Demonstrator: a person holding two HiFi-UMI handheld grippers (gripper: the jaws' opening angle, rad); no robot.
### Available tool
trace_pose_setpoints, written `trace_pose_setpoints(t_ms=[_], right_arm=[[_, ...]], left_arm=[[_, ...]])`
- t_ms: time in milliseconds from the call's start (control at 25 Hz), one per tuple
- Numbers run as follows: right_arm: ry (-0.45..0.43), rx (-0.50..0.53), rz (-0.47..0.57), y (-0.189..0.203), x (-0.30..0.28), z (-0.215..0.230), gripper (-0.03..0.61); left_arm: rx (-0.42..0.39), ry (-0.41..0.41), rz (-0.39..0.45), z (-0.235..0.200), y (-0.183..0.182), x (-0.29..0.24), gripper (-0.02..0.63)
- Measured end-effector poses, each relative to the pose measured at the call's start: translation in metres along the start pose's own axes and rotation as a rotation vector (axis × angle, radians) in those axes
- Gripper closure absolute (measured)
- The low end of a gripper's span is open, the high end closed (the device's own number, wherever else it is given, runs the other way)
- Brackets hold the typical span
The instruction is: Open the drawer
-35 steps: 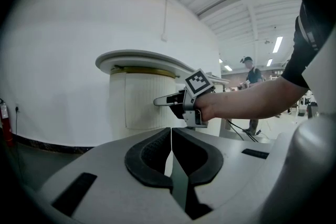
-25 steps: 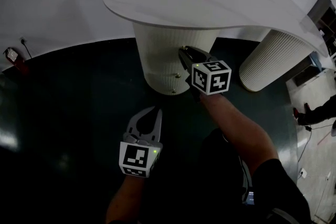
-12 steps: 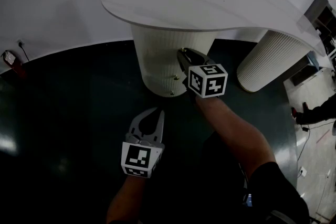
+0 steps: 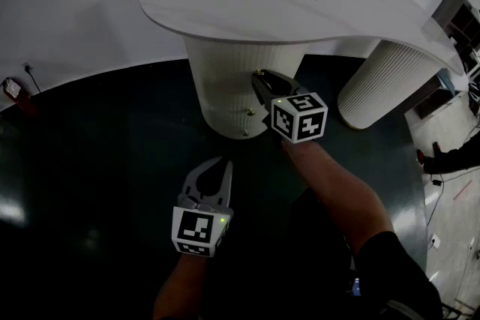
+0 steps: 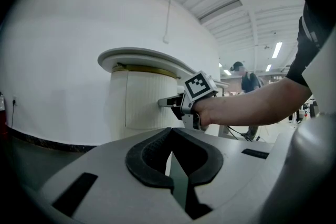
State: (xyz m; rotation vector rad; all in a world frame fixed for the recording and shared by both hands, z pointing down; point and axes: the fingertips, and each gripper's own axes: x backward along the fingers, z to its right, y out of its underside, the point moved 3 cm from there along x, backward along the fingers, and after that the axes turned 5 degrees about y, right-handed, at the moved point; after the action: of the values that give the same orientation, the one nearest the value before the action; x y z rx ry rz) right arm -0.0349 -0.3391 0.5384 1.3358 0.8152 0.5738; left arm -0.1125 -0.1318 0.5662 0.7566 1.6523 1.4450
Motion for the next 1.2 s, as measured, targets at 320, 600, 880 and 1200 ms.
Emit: trace_pose_setpoints(t_ms=[320,600,880,1200], right_arm=[[-0.043,0.019,0.002,0.008,0.032,-0.015,0.485],[-0.053,0.028,-0.001,0.01,0.044,-0.02,0.485],[-0.043,0.005,-0.01,0.008,0.037,-0.013,0.485],[-0.068,0.011,-0.014,0.011,0.05,-0.021,0.485]], left_arm=[[0.0,0.01,0.001,0.006,-0.001,-0.004,0.607],[-0.015,0.018,0.008,0.015,-0.005,-0.006,0.607],[0.002,0.013,-0.012,0.011,0.003,0.001,0.607],[0.011,0.022,-0.012,0.011,0.01,0.003,0.607]])
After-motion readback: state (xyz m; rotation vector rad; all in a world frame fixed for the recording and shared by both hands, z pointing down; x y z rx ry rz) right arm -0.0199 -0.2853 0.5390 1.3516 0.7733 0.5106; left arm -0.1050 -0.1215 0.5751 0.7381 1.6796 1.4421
